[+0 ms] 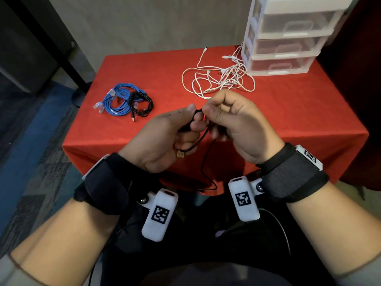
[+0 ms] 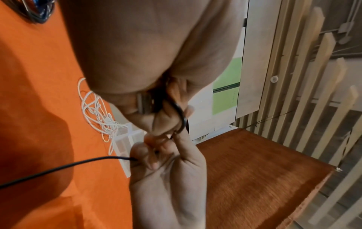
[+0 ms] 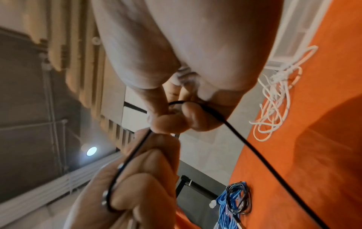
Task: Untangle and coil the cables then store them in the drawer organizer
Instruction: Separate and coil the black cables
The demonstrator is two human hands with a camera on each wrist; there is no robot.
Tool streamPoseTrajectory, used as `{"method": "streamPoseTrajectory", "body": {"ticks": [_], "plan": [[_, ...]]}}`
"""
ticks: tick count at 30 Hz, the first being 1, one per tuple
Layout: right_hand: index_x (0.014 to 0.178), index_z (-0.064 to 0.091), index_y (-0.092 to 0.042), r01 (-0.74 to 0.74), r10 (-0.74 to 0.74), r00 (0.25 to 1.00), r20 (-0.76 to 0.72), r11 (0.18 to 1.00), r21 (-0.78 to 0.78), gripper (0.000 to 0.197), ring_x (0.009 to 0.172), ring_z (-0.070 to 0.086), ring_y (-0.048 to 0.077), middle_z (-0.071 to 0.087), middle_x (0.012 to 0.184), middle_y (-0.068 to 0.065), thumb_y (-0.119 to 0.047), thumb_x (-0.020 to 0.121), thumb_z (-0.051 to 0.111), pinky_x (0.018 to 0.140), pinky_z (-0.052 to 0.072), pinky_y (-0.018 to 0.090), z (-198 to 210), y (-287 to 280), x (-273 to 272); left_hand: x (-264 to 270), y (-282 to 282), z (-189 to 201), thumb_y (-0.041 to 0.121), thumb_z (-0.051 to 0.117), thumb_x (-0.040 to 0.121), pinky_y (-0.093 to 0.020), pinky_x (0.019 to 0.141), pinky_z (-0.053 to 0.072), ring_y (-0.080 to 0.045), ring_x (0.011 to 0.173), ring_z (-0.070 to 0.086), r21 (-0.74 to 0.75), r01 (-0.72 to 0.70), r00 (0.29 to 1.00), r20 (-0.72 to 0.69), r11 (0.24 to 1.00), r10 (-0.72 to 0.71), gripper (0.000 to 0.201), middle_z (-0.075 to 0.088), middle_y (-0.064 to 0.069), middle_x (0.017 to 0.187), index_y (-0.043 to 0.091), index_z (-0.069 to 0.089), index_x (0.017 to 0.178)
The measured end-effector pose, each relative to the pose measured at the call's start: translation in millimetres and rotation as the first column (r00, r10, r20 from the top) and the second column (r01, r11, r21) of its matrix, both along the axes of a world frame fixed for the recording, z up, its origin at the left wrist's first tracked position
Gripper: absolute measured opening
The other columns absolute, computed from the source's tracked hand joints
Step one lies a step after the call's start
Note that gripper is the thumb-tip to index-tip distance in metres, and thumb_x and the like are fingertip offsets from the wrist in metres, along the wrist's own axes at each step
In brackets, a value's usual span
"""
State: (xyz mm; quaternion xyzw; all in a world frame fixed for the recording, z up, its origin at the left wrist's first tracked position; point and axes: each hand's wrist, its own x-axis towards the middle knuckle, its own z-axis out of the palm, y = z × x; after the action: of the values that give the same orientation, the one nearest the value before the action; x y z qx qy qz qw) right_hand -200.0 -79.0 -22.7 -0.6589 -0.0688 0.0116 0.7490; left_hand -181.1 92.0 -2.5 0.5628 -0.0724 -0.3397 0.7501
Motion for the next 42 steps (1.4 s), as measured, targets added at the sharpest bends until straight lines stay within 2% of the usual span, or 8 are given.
{"method": "streamPoseTrajectory", "body": {"ticks": [5, 8, 11, 17, 22, 32, 38, 42], "plan": [[0.087, 0.056, -0.018, -0.016, 0.019, 0.999, -0.045, 0.998, 0.069, 0.014, 0.055, 0.047, 0.016, 0.072, 0.085, 0.001, -0.013, 0.1, 0.058, 0.046, 0.026, 0.022, -3.3, -3.2, 0.7, 0.5, -3.6, 6.8, 0.032, 0.037, 0.108, -0.016, 0.04, 0.019, -0.001, 0.045, 0.02, 0.027, 0.007, 0.999, -0.041, 1.0, -0.006, 0.028, 0.033, 0.01, 0.065, 0.019, 0.051, 0.087], [0.089, 0.057, -0.019, -0.007, 0.008, 1.0, -0.016, 0.997, 0.08, 0.013, 0.069, 0.051, 0.027, 0.072, 0.086, 0.003, -0.013, 0.101, 0.059, 0.052, 0.027, 0.026, -4.9, -4.9, 1.7, -0.8, -7.8, 5.3, 0.029, 0.037, 0.108, -0.014, 0.044, 0.027, -0.002, 0.052, 0.031, -0.033, 0.005, 0.999, -0.034, 0.999, -0.006, 0.027, 0.049, 0.007, 0.071, 0.017, 0.051, 0.089], [0.089, 0.057, -0.018, 0.003, -0.003, 1.0, -0.01, 0.997, 0.078, 0.014, 0.065, 0.055, 0.013, 0.071, 0.082, 0.0, -0.011, 0.101, 0.058, 0.055, 0.029, 0.026, -3.6, -7.7, 1.4, -3.1, -9.6, 5.0, 0.027, 0.041, 0.106, -0.013, 0.047, 0.038, -0.004, 0.06, 0.052, -0.041, -0.026, 0.998, -0.05, 0.999, 0.024, 0.025, 0.069, 0.0, 0.083, 0.016, 0.054, 0.088], [0.088, 0.059, -0.015, 0.031, -0.031, 0.999, 0.011, 0.999, 0.015, 0.013, 0.057, 0.036, 0.022, 0.07, 0.08, 0.005, -0.009, 0.099, 0.061, 0.05, 0.027, 0.025, -5.2, -14.6, 2.6, 0.7, -9.1, 3.5, 0.026, 0.035, 0.109, -0.016, 0.044, 0.019, -0.003, 0.048, 0.024, 0.038, 0.043, 0.999, 0.02, 0.998, -0.043, 0.027, 0.048, 0.005, 0.07, 0.016, 0.054, 0.093], [0.086, 0.057, -0.018, 0.056, -0.054, 0.998, -0.029, 0.996, 0.071, 0.015, 0.051, 0.024, 0.013, 0.05, 0.088, 0.023, -0.013, 0.1, 0.061, 0.048, 0.016, 0.027, -8.8, -15.7, 4.2, 0.9, -13.6, 1.6, 0.022, 0.034, 0.109, -0.018, 0.047, 0.026, -0.007, 0.054, 0.028, 0.06, 0.031, 0.997, 0.064, 0.998, -0.035, 0.025, 0.04, 0.003, 0.07, 0.013, 0.053, 0.095], [0.09, 0.058, -0.025, 0.075, -0.061, 0.991, -0.117, 0.99, 0.118, 0.013, 0.057, 0.044, 0.011, 0.059, 0.064, -0.005, -0.029, 0.102, 0.058, 0.05, 0.016, 0.029, -15.1, -9.7, 3.8, 3.7, -18.6, -4.5, 0.024, 0.034, 0.11, -0.017, 0.043, 0.025, -0.004, 0.047, 0.028, 0.164, 0.05, 0.985, 0.156, 0.985, -0.076, 0.03, 0.042, 0.005, 0.067, 0.012, 0.057, 0.094], [0.086, 0.062, -0.023, 0.064, -0.058, 0.995, -0.081, 0.995, 0.075, 0.013, 0.045, 0.037, 0.002, 0.049, 0.062, -0.002, -0.028, 0.098, 0.061, 0.049, 0.017, 0.026, -11.7, -14.7, 9.0, 5.2, -13.7, -3.2, 0.025, 0.034, 0.108, -0.014, 0.04, 0.022, 0.0, 0.045, 0.024, -0.073, 0.054, 0.997, -0.059, 0.996, -0.058, 0.026, 0.04, 0.008, 0.069, 0.017, 0.052, 0.091], [0.096, 0.066, -0.004, 0.102, -0.105, 0.993, -0.051, 0.993, -0.061, 0.018, 0.043, 0.03, 0.003, 0.041, 0.065, 0.004, -0.017, 0.104, 0.056, 0.042, 0.021, 0.02, -21.4, -20.3, 14.2, 12.3, -9.4, -1.9, 0.023, 0.032, 0.107, -0.011, 0.042, 0.031, -0.001, 0.042, 0.032, -0.232, -0.11, 0.991, -0.105, 0.966, 0.088, 0.027, 0.068, -0.004, 0.108, 0.019, 0.048, 0.086]]}}
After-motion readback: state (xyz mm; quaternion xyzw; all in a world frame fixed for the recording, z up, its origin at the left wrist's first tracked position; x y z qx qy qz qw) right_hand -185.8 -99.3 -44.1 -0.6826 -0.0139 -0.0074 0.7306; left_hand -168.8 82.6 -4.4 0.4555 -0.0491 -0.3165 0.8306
